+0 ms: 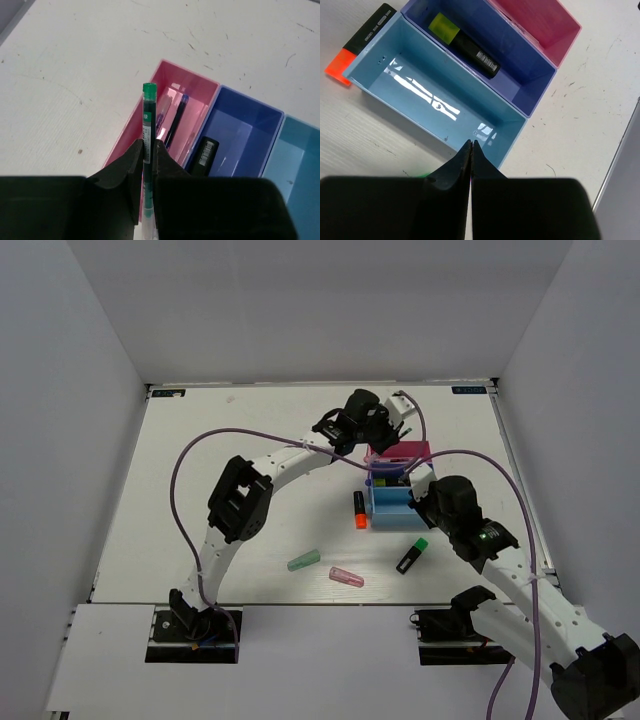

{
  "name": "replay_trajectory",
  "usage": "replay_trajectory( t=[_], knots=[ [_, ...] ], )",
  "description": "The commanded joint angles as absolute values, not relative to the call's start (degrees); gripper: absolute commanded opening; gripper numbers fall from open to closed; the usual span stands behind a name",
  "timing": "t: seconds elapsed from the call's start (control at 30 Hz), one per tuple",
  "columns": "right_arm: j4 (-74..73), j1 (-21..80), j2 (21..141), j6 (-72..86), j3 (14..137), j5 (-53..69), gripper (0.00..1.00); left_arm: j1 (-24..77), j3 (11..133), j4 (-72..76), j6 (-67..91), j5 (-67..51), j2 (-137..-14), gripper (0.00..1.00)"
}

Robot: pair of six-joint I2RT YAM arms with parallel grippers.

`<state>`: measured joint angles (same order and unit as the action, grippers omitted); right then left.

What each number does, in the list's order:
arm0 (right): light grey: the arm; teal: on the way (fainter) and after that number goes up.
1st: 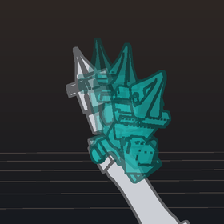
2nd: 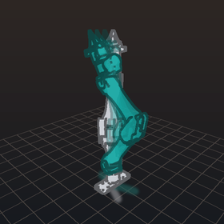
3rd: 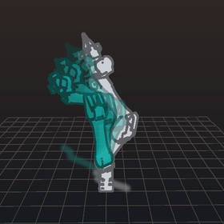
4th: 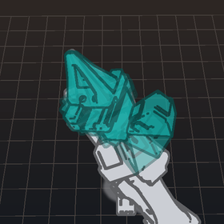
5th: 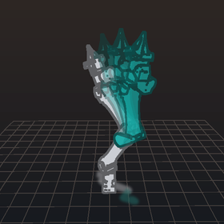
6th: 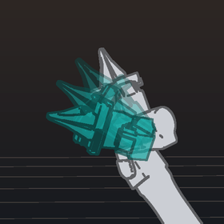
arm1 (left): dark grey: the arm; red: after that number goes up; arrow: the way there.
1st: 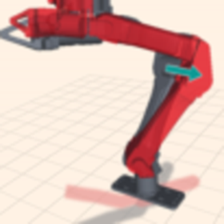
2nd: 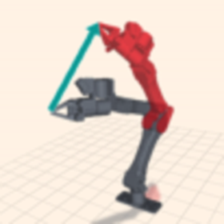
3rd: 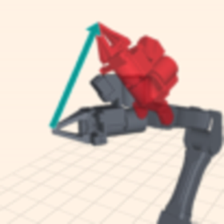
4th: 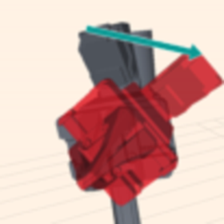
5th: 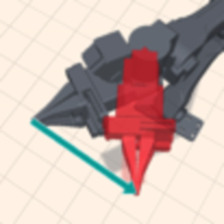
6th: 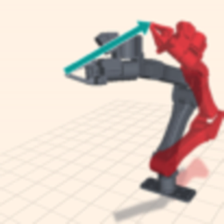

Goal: Sort the stationery into containers
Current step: Place the pen in the storage box.

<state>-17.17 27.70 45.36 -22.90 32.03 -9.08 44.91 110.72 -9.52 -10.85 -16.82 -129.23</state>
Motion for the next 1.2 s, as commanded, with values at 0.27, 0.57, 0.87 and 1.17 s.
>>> replay_trajectory(
  t=[0.27,0.57,0.87,1.17],
  knots=[
    [-14.5,27.9,44.0,-23.4,31.9,-9.7,0.0,45.2,113.0,-0.4,-6.9,-18.2,-125.2,0.0],
    [-14.7,27.2,43.6,-23.3,31.6,-9.2,0.0,45.1,120.8,-0.4,-6.8,-14.1,-132.6,0.0],
    [-14.6,26.3,43.2,-23.0,31.5,-9.2,0.0,44.0,117.7,-0.4,-4.2,-14.6,-133.4,0.0],
    [-14.6,25.8,43.2,-22.7,31.4,-9.2,0.01,44.2,115.2,-1.3,-3.9,-13.4,-133.6,0.12]
  ],
)
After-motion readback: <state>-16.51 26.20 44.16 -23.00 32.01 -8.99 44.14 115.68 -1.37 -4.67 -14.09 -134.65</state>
